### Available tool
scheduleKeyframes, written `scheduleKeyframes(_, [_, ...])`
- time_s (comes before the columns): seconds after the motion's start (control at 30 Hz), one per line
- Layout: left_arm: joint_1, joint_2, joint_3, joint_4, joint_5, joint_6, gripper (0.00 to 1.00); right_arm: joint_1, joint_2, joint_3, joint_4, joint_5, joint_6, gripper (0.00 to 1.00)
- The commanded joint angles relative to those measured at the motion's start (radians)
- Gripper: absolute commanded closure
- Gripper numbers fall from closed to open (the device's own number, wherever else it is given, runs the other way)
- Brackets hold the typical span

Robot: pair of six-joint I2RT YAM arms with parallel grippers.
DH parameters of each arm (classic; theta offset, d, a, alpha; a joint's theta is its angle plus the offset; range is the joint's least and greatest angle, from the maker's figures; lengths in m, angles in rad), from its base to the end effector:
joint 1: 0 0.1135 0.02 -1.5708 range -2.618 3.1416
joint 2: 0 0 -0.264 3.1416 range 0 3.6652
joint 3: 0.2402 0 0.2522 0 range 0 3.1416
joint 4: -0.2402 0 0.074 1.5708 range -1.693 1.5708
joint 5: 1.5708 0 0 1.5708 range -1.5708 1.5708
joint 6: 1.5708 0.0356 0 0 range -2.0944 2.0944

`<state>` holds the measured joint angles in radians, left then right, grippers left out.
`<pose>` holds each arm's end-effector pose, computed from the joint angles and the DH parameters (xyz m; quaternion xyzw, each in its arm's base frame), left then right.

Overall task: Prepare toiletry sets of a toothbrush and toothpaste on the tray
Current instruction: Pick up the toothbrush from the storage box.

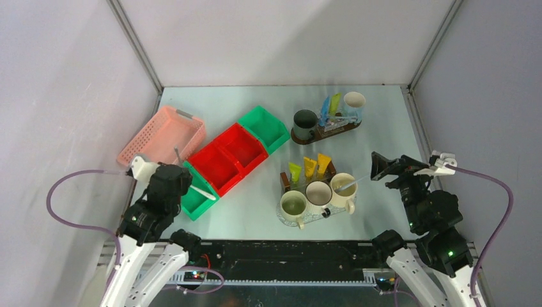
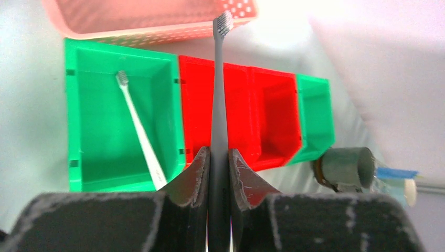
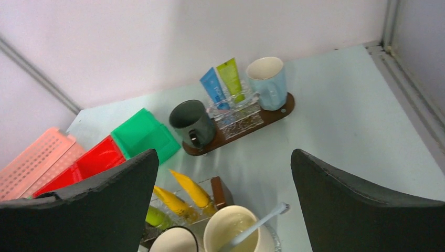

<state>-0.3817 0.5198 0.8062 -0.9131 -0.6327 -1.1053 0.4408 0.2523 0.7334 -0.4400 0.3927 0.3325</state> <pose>0.0933 -0.0148 0.3111 -0.4319 0.7416 -0.0886 0.5057 0.0606 0.0135 0.3503 0.1038 0.6857 0.1417 0.7063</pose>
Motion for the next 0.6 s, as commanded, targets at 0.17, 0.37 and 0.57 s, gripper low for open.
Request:
scheduleKeyframes(0.17, [-0.147, -0.021, 0.001, 0.359, 0.06, 0.228, 1.0, -0.003, 0.071, 0.066, 0.055, -0.215, 0.029, 0.03])
scheduleKeyframes(0.37, [-0.272, 0.024, -0.038, 0.617, 0.126, 0.366, 1.0, -0.003, 0.095, 0.083, 0.061, -0.281, 0.068, 0.05])
scheduleKeyframes(0.57, [-0.417, 0.12, -0.036, 0.837, 0.223, 0.528, 1.0, -0.003, 0.11, 0.097, 0.076, -0.328, 0.117, 0.07])
